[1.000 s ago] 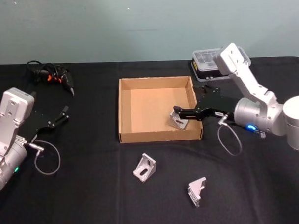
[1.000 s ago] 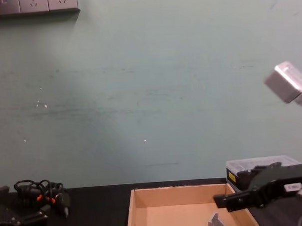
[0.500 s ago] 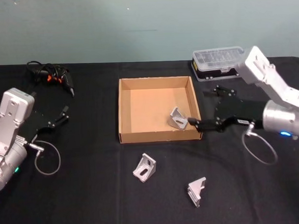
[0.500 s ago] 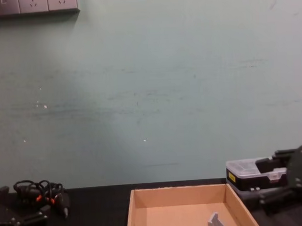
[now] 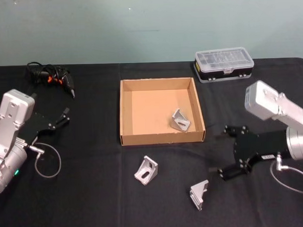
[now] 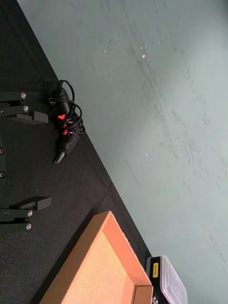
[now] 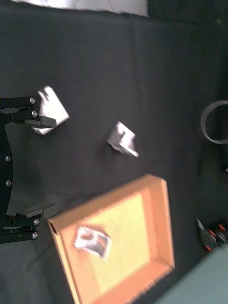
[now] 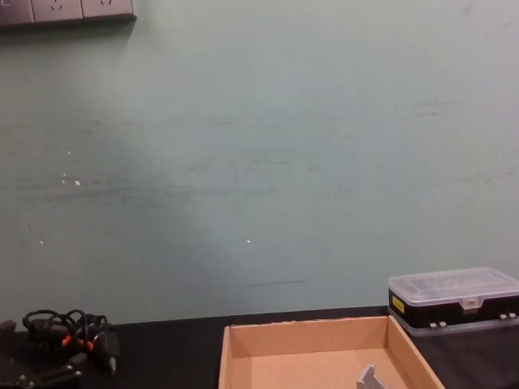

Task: Use one hand to pick up the angle iron from the table and place it into the box.

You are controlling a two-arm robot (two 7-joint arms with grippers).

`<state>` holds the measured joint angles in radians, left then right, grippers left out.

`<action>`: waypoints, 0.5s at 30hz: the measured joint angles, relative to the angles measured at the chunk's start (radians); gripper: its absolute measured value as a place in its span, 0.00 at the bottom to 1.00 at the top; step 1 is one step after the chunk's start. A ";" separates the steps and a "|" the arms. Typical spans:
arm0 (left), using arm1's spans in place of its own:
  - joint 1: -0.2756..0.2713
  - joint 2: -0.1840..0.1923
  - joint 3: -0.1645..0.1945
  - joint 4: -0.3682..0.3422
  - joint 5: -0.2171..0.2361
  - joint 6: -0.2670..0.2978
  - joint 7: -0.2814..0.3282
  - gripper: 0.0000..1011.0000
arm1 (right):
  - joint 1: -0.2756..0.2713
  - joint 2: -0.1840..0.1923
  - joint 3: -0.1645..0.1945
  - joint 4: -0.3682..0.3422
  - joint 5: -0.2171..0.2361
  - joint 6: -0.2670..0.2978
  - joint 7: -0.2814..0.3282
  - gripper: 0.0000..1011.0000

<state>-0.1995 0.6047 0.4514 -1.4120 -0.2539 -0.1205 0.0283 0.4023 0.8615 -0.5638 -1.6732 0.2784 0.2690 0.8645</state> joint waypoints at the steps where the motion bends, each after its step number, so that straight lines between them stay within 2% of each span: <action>1: 0.000 0.000 0.000 0.000 0.000 0.000 0.000 0.99 | 0.003 0.005 -0.008 0.003 -0.003 0.001 0.009 0.99; 7: 0.000 0.000 0.000 0.000 0.000 0.000 0.000 0.99 | 0.035 0.021 -0.065 0.036 -0.033 0.002 0.061 0.99; 15: 0.000 0.000 0.000 0.000 0.000 0.000 0.000 0.99 | 0.072 0.004 -0.123 0.085 -0.064 -0.003 0.086 0.99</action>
<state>-0.1995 0.6047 0.4514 -1.4120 -0.2539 -0.1205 0.0283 0.4744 0.8651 -0.6872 -1.5882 0.2139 0.2656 0.9501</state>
